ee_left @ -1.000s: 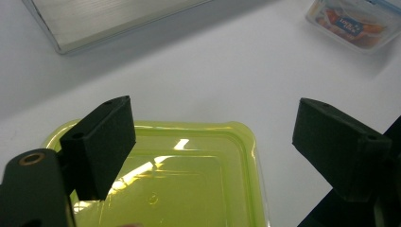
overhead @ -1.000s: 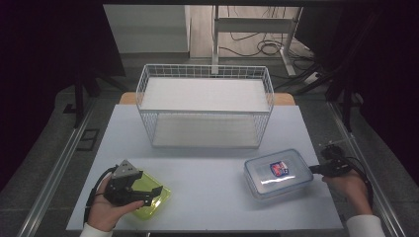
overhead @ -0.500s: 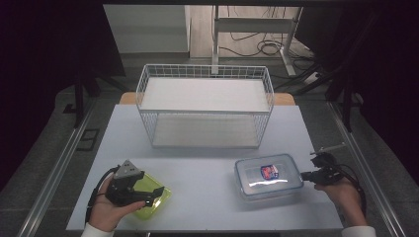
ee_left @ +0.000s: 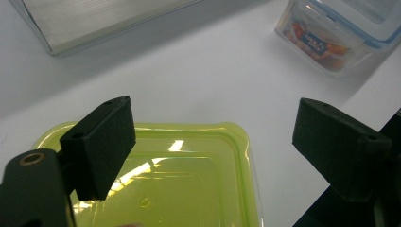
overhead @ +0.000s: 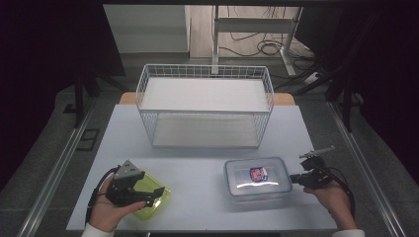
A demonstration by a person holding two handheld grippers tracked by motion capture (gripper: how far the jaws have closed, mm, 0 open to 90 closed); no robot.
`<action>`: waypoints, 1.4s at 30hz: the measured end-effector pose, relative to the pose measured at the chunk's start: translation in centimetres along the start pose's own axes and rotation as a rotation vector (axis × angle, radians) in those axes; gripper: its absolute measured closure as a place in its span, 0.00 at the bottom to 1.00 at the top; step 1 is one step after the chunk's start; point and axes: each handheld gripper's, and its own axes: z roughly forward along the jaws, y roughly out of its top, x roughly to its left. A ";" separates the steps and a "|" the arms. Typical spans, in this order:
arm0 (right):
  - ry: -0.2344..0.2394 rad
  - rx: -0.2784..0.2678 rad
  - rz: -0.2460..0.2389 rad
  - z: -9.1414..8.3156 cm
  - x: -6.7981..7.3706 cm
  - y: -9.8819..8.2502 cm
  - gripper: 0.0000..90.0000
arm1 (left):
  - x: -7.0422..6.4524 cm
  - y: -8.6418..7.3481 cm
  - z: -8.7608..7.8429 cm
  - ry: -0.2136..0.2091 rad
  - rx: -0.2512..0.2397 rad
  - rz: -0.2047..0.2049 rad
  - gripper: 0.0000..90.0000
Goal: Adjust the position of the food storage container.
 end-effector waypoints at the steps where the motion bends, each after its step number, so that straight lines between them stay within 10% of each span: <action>1: 0.003 -0.002 -0.002 0.1 0.2 0.0 1.00 | 0.0 0.0 0.0 0.000 -0.001 0.000 0.15; 26: 0.108 -0.029 -0.090 3.2 6.5 1.4 0.99 | -0.1 0.1 0.1 -0.005 0.004 -0.002 0.15; 42: 0.123 -0.098 -0.082 2.9 6.7 1.9 0.99 | -0.2 0.2 0.5 -0.022 0.013 0.000 0.15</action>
